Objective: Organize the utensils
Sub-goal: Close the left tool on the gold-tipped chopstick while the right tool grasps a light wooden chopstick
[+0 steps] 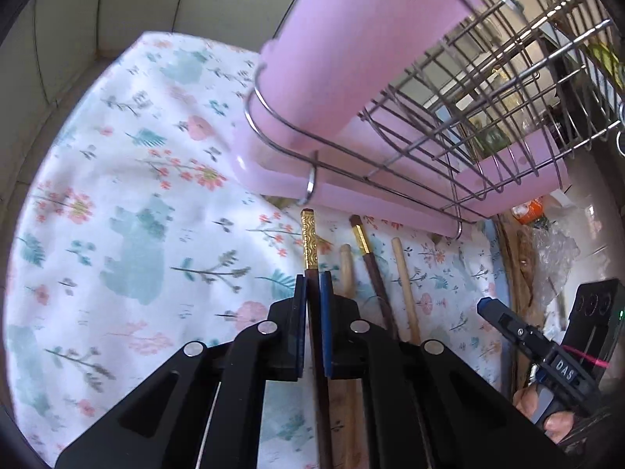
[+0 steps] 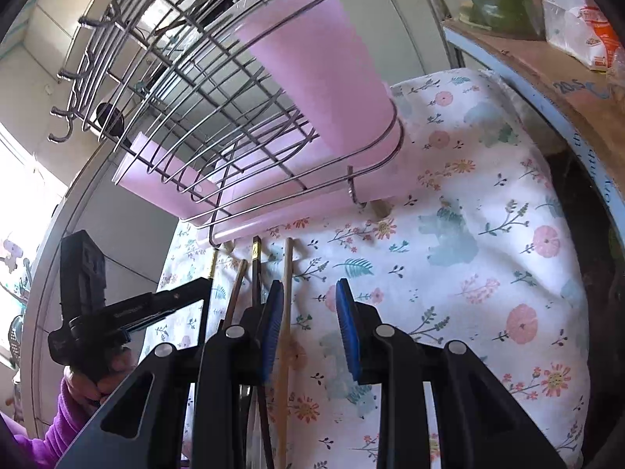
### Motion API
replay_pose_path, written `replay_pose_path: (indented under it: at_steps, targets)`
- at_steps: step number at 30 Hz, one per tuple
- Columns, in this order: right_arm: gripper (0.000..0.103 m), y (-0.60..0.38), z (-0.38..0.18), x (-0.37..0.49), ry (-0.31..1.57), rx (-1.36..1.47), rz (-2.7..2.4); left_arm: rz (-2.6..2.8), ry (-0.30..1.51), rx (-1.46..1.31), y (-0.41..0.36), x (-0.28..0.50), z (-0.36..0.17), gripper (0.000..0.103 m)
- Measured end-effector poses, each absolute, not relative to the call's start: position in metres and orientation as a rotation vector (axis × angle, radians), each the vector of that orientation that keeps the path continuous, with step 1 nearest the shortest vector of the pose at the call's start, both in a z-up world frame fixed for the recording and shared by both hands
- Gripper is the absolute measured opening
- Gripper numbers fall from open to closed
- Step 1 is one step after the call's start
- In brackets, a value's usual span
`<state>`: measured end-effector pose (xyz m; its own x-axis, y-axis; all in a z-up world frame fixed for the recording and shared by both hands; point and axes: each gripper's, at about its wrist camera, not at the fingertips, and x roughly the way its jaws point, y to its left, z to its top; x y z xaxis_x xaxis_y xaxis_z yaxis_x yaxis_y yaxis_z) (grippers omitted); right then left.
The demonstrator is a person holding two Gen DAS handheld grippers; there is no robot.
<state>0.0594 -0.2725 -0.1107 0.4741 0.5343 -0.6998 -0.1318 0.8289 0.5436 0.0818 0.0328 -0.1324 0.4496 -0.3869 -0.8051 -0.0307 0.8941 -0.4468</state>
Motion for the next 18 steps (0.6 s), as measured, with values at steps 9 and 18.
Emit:
replay_pose_path:
  at_steps: [9, 18]
  targets:
    - [0.027, -0.23, -0.125, 0.084, 1.109, 0.384, 0.445, -0.165, 1.114, -0.362, 0.052, 0.083, -0.134, 0.006]
    - [0.0, -0.211, -0.133, 0.089, 1.112, 0.278, 0.358, -0.205, 1.134, -0.468, 0.061, 0.089, -0.139, 0.005]
